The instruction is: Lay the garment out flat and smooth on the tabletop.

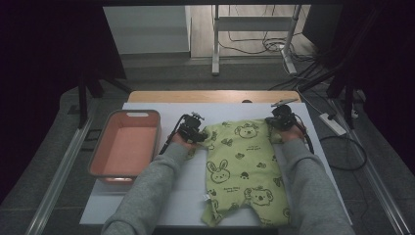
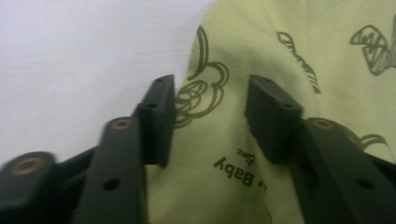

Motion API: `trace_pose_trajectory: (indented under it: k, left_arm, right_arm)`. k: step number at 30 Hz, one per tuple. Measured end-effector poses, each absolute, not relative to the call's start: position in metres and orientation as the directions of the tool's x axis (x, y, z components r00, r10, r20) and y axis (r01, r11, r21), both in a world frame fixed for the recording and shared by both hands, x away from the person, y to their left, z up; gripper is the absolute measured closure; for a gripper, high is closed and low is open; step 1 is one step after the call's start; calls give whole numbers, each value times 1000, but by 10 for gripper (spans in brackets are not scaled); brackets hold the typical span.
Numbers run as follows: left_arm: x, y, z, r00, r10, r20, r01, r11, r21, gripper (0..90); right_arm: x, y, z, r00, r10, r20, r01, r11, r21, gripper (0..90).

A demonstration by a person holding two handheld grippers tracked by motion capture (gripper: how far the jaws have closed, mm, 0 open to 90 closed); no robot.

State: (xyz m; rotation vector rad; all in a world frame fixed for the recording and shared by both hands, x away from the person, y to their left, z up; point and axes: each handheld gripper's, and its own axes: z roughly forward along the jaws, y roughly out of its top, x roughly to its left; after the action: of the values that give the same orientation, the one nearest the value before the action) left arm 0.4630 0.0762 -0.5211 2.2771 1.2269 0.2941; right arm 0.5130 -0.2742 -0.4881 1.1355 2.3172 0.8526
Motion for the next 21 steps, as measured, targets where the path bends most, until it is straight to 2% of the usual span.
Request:
trace_pose_trajectory:
  k: [1, 3, 10, 13, 21]
  left_arm:
    - [463, 78, -521, 569, 821, -57, 705, -450, 548, 733]
    - [462, 79, -522, 580, 812, -57, 697, -459, 551, 860]
    - [459, 74, -521, 580, 814, -5, 679, -481, 555, 887]
    - [459, 75, -520, 552, 833, 33, 680, -473, 560, 891]
    - [466, 85, -517, 488, 872, 30, 699, -411, 585, 893]
  right_arm:
    - [513, -274, -488, -578, 810, -100, 552, 478, 683, 890]
    - [512, -274, -488, -578, 810, -100, 551, 478, 684, 890]
    - [510, -276, -485, -578, 810, -99, 545, 473, 692, 890]
    - [510, -277, -485, -575, 812, -98, 546, 471, 693, 890]
    - [513, -275, -485, -570, 816, -97, 540, 461, 704, 890]
